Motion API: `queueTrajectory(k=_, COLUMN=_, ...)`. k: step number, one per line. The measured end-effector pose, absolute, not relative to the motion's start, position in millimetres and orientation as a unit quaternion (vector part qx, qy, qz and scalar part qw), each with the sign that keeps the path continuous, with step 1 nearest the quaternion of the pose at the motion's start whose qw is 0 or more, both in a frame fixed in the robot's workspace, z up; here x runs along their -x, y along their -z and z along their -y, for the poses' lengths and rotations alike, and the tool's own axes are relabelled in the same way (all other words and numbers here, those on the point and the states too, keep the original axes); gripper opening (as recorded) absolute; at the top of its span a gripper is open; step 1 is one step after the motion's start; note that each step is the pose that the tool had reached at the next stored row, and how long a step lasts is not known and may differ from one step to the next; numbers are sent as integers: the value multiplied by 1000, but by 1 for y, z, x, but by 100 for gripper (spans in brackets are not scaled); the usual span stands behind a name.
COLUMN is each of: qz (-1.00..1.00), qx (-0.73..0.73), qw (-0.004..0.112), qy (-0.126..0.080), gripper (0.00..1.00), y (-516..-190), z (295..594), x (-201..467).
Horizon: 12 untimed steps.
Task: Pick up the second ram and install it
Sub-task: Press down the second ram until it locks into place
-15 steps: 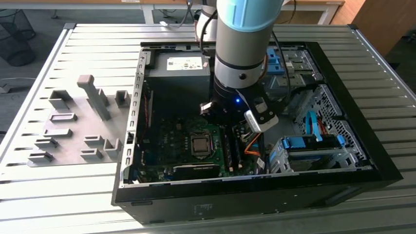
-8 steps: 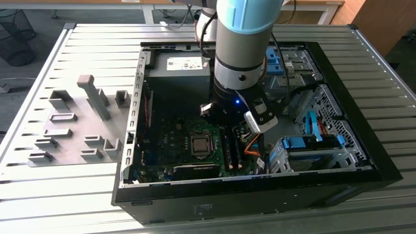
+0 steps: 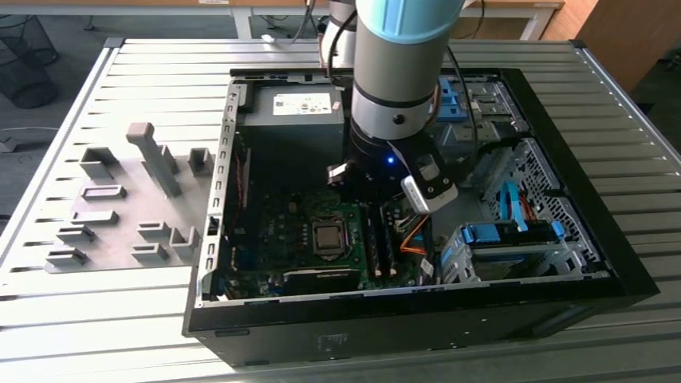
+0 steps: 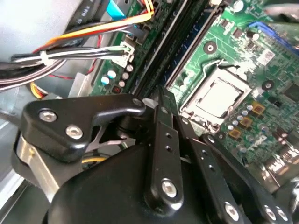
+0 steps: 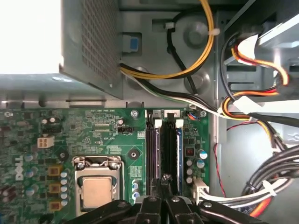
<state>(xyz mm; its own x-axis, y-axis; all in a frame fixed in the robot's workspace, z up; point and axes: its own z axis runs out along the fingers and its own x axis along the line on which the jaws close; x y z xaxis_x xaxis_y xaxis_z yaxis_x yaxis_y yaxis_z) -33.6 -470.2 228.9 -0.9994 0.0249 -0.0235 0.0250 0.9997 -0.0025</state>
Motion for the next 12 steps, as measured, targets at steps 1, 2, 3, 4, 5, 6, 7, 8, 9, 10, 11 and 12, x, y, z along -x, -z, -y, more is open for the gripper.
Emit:
queueTrajectory(k=1, qz=-1000, qx=-12, qw=12, qy=2, gripper=11, y=-232, z=470, x=34)
queueTrajectory(k=2, qz=-1000, qx=-12, qw=12, qy=2, gripper=11, y=-235, z=470, x=34)
queueTrajectory(k=3, qz=-1000, qx=-12, qw=12, qy=1, gripper=11, y=-237, z=470, x=34)
queueTrajectory(k=4, qz=-1000, qx=-12, qw=12, qy=2, gripper=11, y=-239, z=470, x=34)
queueTrajectory(k=5, qz=-1000, qx=-12, qw=12, qy=2, gripper=11, y=-241, z=470, x=34)
queueTrajectory(k=6, qz=-1000, qx=-12, qw=12, qy=2, gripper=11, y=-242, z=470, x=34)
queueTrajectory(k=7, qz=-1000, qx=-12, qw=12, qy=2, gripper=11, y=-242, z=470, x=34)
queueTrajectory(k=8, qz=-1000, qx=-12, qw=12, qy=2, gripper=11, y=-242, z=470, x=34)
queueTrajectory(k=9, qz=-1000, qx=-12, qw=12, qy=2, gripper=11, y=-242, z=470, x=34)
queueTrajectory(k=10, qz=-1000, qx=-12, qw=12, qy=2, gripper=11, y=-242, z=470, x=34)
queueTrajectory(k=11, qz=-1000, qx=-12, qw=12, qy=2, gripper=11, y=-242, z=470, x=34)
queueTrajectory(k=12, qz=-1000, qx=-12, qw=12, qy=2, gripper=11, y=-242, z=470, x=34)
